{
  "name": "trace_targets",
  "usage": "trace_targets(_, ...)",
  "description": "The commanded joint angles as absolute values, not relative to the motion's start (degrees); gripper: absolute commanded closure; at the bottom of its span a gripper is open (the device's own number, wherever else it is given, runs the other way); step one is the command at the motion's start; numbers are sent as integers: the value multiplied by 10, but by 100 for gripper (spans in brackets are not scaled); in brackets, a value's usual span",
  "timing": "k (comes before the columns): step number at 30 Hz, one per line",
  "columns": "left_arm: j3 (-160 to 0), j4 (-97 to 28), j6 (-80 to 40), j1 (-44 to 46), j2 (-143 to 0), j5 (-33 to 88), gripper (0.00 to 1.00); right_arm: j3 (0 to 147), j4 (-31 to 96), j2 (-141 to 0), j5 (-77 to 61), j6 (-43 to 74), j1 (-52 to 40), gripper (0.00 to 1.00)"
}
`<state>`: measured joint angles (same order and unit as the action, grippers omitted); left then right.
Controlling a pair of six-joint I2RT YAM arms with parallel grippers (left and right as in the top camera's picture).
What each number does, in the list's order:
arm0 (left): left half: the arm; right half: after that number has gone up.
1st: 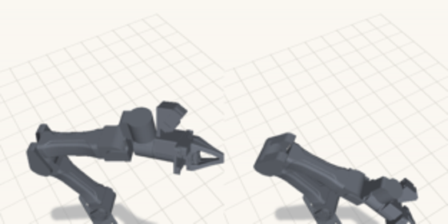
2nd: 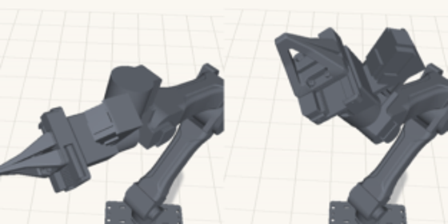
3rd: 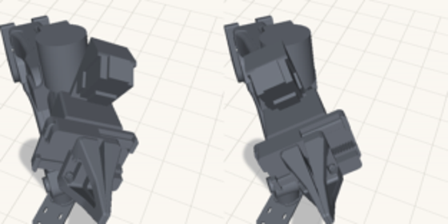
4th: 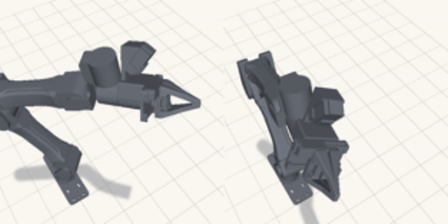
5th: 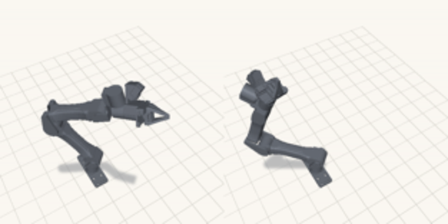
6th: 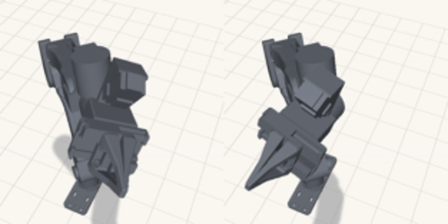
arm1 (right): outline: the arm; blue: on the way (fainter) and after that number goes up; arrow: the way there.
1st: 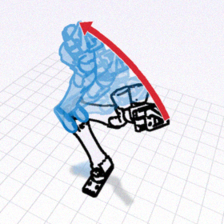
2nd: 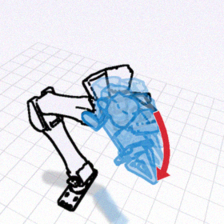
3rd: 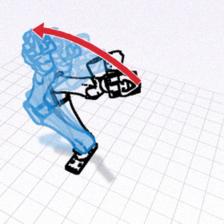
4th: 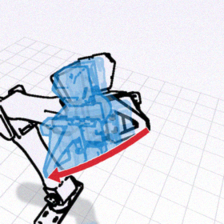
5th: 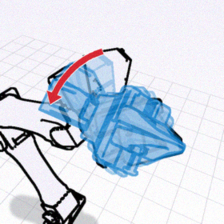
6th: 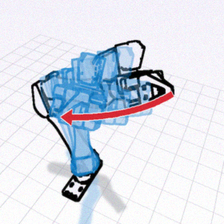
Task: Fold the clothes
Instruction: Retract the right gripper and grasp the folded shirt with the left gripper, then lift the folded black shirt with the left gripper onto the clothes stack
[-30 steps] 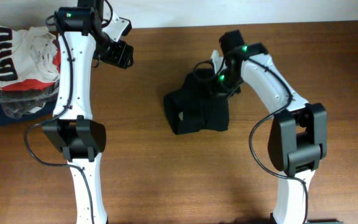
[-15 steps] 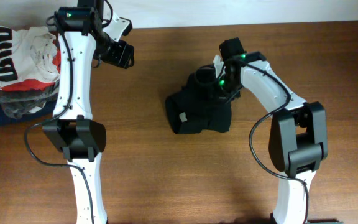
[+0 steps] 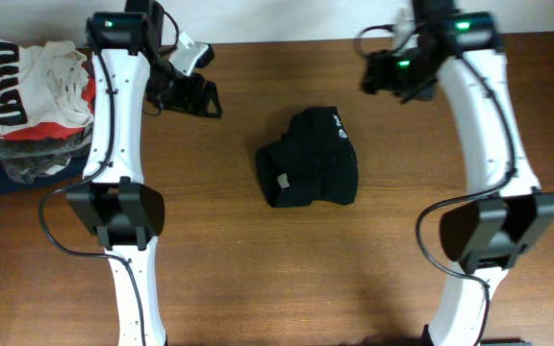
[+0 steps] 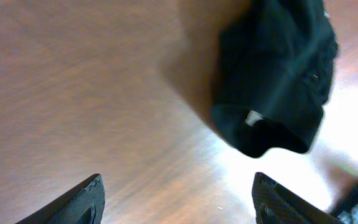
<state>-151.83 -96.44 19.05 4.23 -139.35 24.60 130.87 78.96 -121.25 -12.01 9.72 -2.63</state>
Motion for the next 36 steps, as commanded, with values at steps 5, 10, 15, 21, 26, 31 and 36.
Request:
trace_targets(5, -1350, -917, 247, 68, -1390, 359, 25, 1312, 839, -1203, -131, 43, 46, 19)
trace_targets(10, -1229, -800, 269, 83, -1390, 438, 24, 1312, 853, -1203, -135, 34, 61, 19)
trace_targets(15, -1157, -715, 267, 87, -1390, 438, 16, 1312, 860, -1203, -135, 23, 60, 18)
trace_targets(21, -1100, -620, 262, 107, -1390, 466, 1, 1312, 864, -1203, -135, 23, 60, 18)
trace_targets(26, -1084, -554, 218, 141, -1390, 486, 1, 1312, 864, -1203, -135, 23, 60, 18)
trace_targets(31, -1081, -472, 108, 190, -1392, 453, 1, 1312, 865, -1203, -135, 21, 60, 18)
trace_targets(36, -1080, -449, 14, 241, -1394, 343, 1, 1312, 872, -1203, -128, 8, 60, 18)
